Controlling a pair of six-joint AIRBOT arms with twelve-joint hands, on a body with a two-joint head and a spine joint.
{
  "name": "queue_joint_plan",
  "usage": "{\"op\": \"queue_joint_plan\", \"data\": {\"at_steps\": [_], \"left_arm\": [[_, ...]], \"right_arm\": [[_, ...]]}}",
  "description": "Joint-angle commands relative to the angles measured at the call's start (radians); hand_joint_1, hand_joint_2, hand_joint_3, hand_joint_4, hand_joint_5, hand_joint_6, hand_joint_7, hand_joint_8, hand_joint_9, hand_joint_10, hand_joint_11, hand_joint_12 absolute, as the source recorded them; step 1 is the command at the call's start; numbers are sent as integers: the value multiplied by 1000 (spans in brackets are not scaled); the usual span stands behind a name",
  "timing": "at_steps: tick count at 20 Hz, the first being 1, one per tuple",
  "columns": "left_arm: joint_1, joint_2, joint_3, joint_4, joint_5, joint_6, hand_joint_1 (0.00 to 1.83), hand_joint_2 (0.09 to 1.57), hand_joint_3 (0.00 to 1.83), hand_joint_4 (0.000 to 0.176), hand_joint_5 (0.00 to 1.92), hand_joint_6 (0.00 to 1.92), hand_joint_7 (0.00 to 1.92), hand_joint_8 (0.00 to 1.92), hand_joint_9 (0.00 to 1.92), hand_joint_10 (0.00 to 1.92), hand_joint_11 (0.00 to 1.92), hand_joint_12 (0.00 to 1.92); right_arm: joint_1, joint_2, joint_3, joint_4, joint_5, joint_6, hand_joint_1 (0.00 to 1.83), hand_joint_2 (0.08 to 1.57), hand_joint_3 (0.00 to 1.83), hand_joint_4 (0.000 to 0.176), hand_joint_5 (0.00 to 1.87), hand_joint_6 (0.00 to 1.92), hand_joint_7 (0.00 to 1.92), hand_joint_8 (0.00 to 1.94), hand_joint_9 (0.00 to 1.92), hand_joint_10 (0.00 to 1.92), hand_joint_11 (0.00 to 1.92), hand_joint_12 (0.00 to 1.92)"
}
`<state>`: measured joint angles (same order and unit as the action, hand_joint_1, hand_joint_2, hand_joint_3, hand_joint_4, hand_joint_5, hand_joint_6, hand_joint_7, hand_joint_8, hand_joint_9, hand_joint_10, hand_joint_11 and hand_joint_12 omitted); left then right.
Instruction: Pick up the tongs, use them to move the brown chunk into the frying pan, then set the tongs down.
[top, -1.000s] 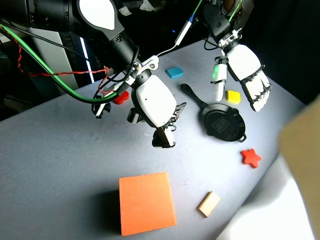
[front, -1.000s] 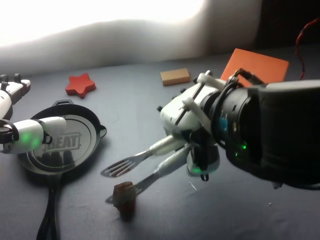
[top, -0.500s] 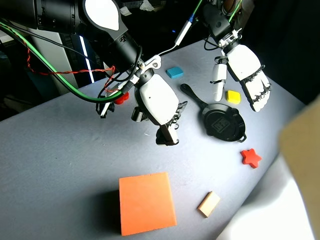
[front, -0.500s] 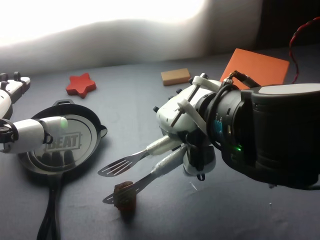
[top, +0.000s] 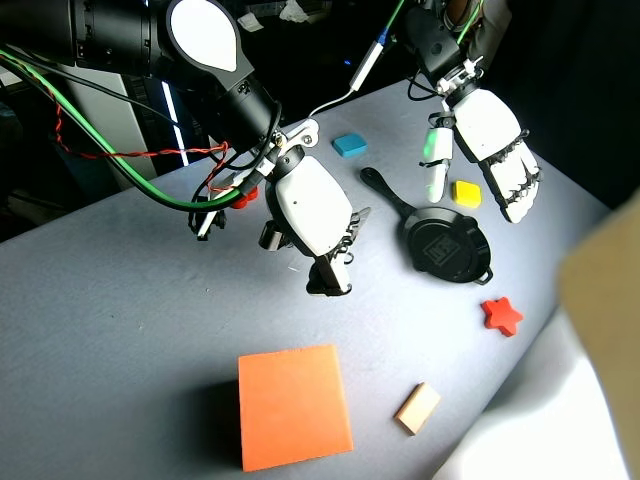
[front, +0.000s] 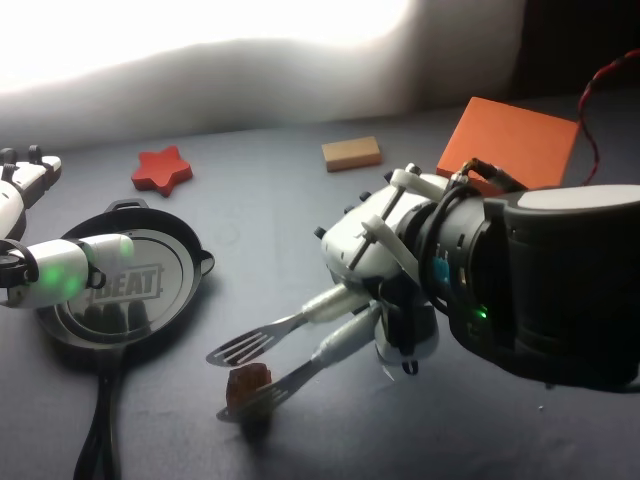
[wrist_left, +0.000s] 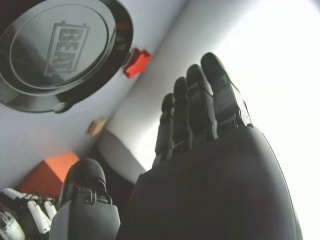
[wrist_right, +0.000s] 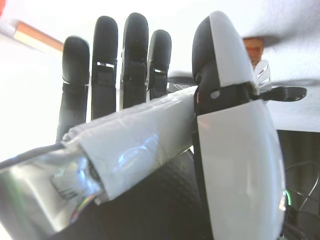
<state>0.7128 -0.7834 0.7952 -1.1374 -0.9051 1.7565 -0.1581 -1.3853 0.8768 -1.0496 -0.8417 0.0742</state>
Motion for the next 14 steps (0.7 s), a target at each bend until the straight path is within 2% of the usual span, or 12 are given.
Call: {"op": "queue_joint_plan", "data": {"at_steps": [1,6,10,12,14], "left_arm": [[-6,6,1,48,-90,1,0,1132,0,0,98,2,167,1,174,1,0,562],[-6,6,1,48,-90,8,0,1149,2,0,124,6,185,5,196,6,0,619],[-5,5,4,48,-90,10,0,1152,1,0,126,3,189,2,189,0,0,583],[-4,5,5,48,-90,11,0,1145,0,0,143,5,206,5,214,7,0,637],[-3,5,5,48,-90,11,0,1150,1,0,99,3,169,2,170,2,0,542]], "right_arm": [[3,6,1,-61,16,0,1065,1147,0,0,676,487,928,0,604,726,259,1570],[-10,0,20,-77,20,14,1064,1156,1,0,666,496,922,1,595,726,247,1574],[-20,-14,51,-77,23,16,1081,1150,0,0,693,505,941,9,614,723,268,1564],[-22,-18,53,-77,27,16,1065,1154,1,0,714,484,947,10,624,695,265,1557],[-22,-25,53,-77,28,16,1047,1167,6,0,750,446,958,11,638,669,275,1554]]}}
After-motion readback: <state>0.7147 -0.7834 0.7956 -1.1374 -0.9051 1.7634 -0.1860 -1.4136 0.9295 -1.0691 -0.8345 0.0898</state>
